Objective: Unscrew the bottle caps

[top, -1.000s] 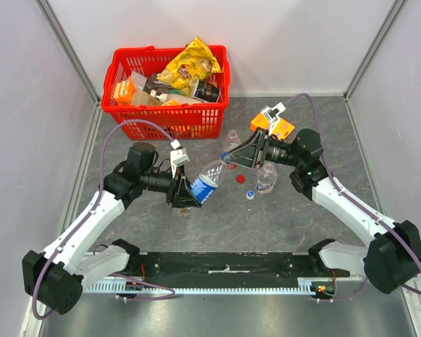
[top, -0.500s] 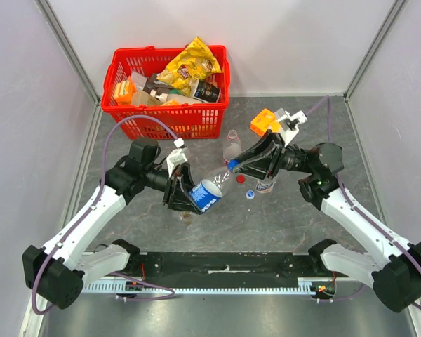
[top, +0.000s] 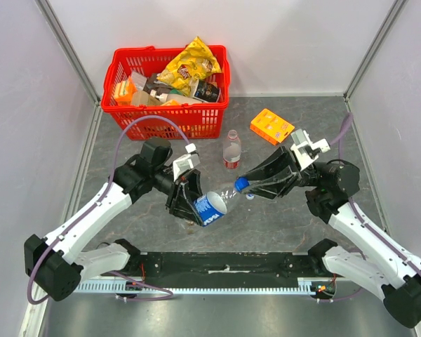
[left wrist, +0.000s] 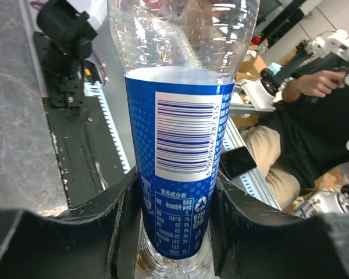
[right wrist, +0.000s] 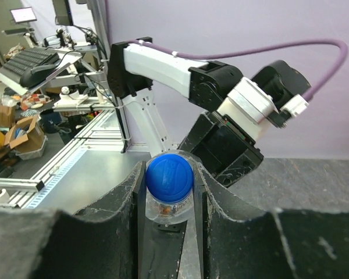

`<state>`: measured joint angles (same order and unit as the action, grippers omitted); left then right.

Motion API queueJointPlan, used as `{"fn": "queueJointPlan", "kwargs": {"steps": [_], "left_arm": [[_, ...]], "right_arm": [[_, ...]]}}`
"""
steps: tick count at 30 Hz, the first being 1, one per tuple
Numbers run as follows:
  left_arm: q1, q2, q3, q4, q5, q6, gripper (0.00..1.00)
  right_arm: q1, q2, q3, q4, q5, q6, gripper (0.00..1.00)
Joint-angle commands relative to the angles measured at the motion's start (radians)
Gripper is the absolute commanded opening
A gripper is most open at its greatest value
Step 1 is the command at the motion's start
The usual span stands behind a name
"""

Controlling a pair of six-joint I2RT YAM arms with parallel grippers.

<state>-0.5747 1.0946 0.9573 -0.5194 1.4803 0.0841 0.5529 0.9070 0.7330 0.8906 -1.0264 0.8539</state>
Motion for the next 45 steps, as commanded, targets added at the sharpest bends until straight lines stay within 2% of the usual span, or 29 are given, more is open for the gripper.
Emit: {"fn": "queueJointPlan", "kwargs": {"steps": [1,6,8,13,16,17,18,23,26,28,30,38,45], "left_arm": [[-0.028,0.024,0.037,0.009,0.092,-0.024,0.45],[-0.033,0.018,0.037,0.009,0.057,-0.020,0.45],[-0.033,0.013,0.034,0.009,0.031,-0.017,0.45],[-0.033,-0.004,0.028,-0.016,-0.072,0.011,0.44],[-0.034,-0.009,0.020,-0.039,-0.173,0.028,0.44],[-0.034,-0.012,0.015,-0.041,-0.201,0.029,0.44],[-0.033,-0.015,0.009,-0.044,-0.224,0.032,0.44],[-0.034,-0.025,-0.005,-0.047,-0.325,0.045,0.44],[-0.034,-0.041,-0.006,-0.054,-0.417,0.049,0.44],[-0.033,-0.064,-0.009,-0.054,-0.468,0.055,0.44],[-0.034,-0.093,-0.012,-0.054,-0.514,0.063,0.44],[-0.034,-0.205,-0.028,-0.054,-0.784,0.065,0.44],[-0.034,-0.272,-0.069,-0.034,-0.986,0.043,0.44]], "right_arm": [[0.035,-0.040,0.011,0.102,-0.047,-0.049,0.00],[0.039,-0.054,0.023,0.042,-0.047,-0.084,0.00],[0.041,-0.062,0.028,0.006,-0.034,-0.105,0.06],[0.039,-0.097,0.054,-0.165,0.061,-0.197,0.53],[0.041,-0.117,0.078,-0.286,0.133,-0.243,0.87],[0.041,-0.126,0.091,-0.303,0.146,-0.246,0.95],[0.041,-0.132,0.100,-0.309,0.152,-0.246,0.98],[0.041,-0.152,0.161,-0.442,0.239,-0.286,0.98],[0.041,-0.137,0.209,-0.608,0.368,-0.338,0.98],[0.041,-0.122,0.244,-0.741,0.513,-0.354,0.98],[0.039,-0.106,0.253,-0.777,0.574,-0.348,0.98],[0.041,-0.027,0.290,-0.864,0.653,-0.256,0.98],[0.038,0.023,0.290,-0.866,0.637,-0.170,0.98]]}}
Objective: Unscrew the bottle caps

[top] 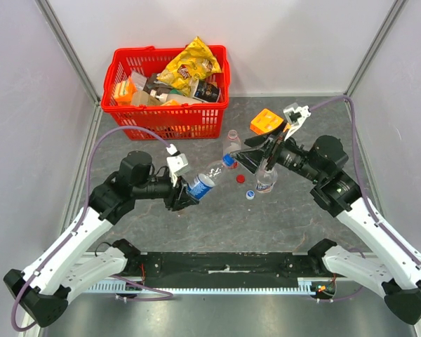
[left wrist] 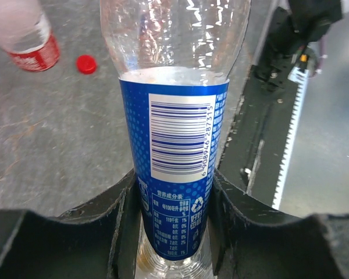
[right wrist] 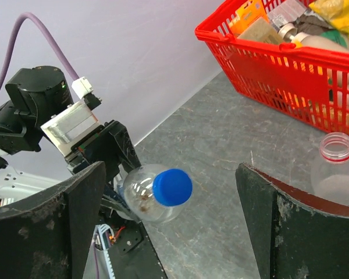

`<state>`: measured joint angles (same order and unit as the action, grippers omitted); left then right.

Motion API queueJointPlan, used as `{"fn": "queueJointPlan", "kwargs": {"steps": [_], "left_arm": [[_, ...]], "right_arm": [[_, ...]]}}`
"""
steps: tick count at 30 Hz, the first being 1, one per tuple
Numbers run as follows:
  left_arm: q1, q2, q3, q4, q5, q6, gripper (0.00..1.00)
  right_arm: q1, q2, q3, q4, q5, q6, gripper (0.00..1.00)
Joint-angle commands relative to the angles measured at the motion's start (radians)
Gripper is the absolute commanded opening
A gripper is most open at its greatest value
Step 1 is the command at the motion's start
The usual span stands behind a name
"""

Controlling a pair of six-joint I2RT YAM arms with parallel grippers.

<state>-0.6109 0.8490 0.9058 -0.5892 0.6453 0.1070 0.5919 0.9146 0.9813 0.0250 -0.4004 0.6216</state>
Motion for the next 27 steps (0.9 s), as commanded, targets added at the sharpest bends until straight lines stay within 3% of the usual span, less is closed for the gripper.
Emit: {"fn": "queueJointPlan", "kwargs": {"steps": [1,9,17,27], "left_arm": [[0.002,-0.030,-0.024,0.040,-0.177,0.014,0.44],[-0.003,-0.060,-0.045,0.049,-0.326,-0.007,0.43],[-0.010,-0.087,-0.068,0.072,-0.303,-0.015,0.43],[-0.023,-0.079,-0.074,0.075,-0.269,-0.009,0.43]], "right_arm": [[0.000,0.021,0.040,0.001,0.006,0.075,0.98],[0.000,0.085,0.002,0.050,-0.032,0.194,0.97],[0.000,0.173,-0.082,0.255,-0.120,0.369,0.85],[0.002,0.259,-0.093,0.346,-0.126,0.448,0.69]]}}
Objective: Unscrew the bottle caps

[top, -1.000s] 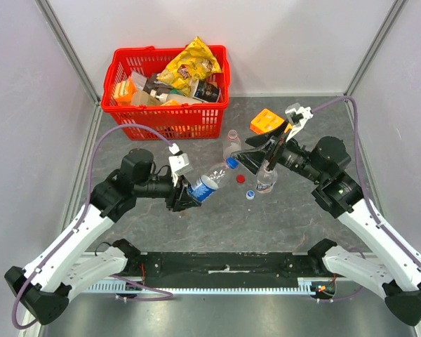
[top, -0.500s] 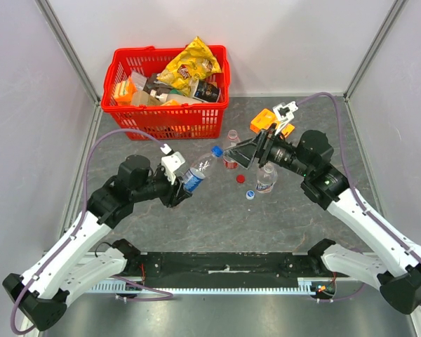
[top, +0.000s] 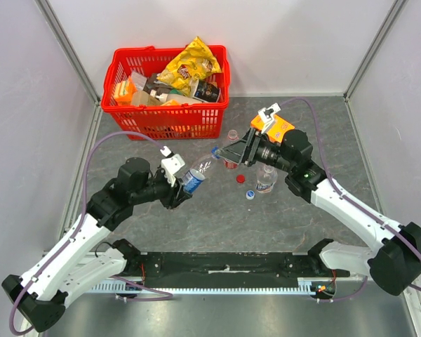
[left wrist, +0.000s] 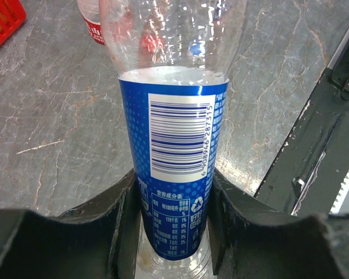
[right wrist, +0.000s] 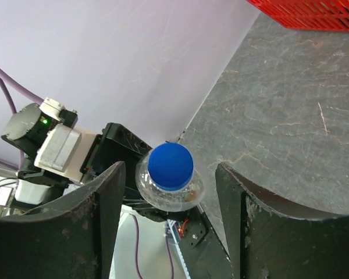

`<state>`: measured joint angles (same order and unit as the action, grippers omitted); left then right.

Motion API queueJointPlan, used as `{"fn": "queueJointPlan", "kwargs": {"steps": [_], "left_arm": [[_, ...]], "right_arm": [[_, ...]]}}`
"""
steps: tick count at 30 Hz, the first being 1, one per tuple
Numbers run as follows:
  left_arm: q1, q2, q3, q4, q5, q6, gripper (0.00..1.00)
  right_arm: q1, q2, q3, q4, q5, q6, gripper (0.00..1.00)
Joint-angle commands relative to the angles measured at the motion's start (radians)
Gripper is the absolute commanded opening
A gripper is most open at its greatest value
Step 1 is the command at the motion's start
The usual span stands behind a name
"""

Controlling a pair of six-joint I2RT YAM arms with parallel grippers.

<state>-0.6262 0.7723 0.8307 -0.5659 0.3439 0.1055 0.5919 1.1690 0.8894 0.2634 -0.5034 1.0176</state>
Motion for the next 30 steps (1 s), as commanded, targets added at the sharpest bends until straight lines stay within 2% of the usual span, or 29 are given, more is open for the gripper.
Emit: {"fn": "queueJointPlan", "kwargs": {"steps": [1,6,13,16,19,23,25,30], "left_arm": [[-0.010,-0.001,0.001,0.052,0.038,-0.006,0.43],[-0.015,0.012,0.002,0.051,0.050,-0.004,0.43],[-0.018,0.021,0.002,0.052,0.058,0.000,0.43],[-0.020,0.022,0.002,0.052,0.058,0.000,0.43],[-0.020,0.025,0.002,0.052,0.060,0.002,0.43],[-0.020,0.024,0.002,0.052,0.061,0.000,0.43],[-0.020,0.024,0.002,0.052,0.061,0.002,0.43],[-0.021,0.033,0.010,0.051,0.081,0.006,0.43]], "right_arm": [[0.002,0.009,-0.001,0.108,-0.024,0.055,0.67],[0.003,0.027,-0.007,0.122,-0.038,0.061,0.57],[0.005,0.041,-0.010,0.128,-0.061,0.052,0.51],[0.005,0.043,-0.009,0.126,-0.066,0.050,0.43],[0.005,0.044,-0.006,0.122,-0.064,0.044,0.30],[0.006,0.049,-0.003,0.122,-0.070,0.038,0.07],[0.005,0.046,-0.004,0.126,-0.070,0.027,0.00],[0.009,0.029,-0.015,0.155,-0.081,-0.013,0.00]]}}
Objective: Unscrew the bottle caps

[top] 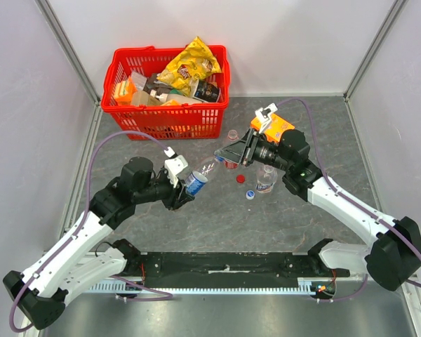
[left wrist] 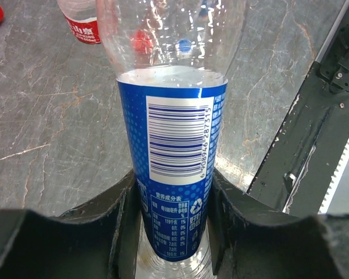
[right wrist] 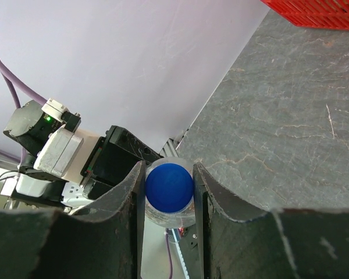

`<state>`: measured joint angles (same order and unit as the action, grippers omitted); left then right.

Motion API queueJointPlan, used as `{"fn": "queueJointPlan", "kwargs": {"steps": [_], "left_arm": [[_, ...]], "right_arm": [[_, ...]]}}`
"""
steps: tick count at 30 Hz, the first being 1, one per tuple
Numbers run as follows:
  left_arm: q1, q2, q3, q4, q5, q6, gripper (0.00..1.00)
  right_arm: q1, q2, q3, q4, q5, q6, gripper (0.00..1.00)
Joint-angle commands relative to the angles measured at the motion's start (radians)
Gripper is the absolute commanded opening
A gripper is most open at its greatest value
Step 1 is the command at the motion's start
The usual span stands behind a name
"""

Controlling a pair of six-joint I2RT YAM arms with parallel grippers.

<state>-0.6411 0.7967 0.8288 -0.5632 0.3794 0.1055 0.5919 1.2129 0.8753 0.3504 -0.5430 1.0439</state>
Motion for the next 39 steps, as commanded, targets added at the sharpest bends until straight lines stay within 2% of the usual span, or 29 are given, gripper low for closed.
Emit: {"fn": "queueJointPlan", "kwargs": {"steps": [1,5,15,30,34,39], "left_arm": [[-0.005,0.010,0.015,0.046,0.053,0.007,0.43],[-0.003,0.016,0.021,0.042,0.082,0.011,0.43],[-0.008,-0.011,0.039,0.036,0.272,0.007,0.43],[-0.006,0.022,0.090,0.069,0.752,-0.089,0.43],[-0.006,0.035,0.087,0.135,0.883,-0.165,0.43],[-0.006,0.044,0.076,0.265,0.952,-0.262,0.43]], "right_arm": [[0.009,-0.018,-0.002,0.071,-0.044,-0.048,0.00],[0.009,-0.026,-0.009,0.093,-0.072,-0.080,0.00],[0.009,-0.088,-0.001,0.084,-0.150,-0.212,0.00],[0.011,-0.234,-0.024,0.211,-0.402,-0.350,0.00],[0.013,-0.262,-0.024,0.226,-0.449,-0.367,0.00],[0.029,-0.294,-0.067,0.395,-0.503,-0.309,0.00]]}}
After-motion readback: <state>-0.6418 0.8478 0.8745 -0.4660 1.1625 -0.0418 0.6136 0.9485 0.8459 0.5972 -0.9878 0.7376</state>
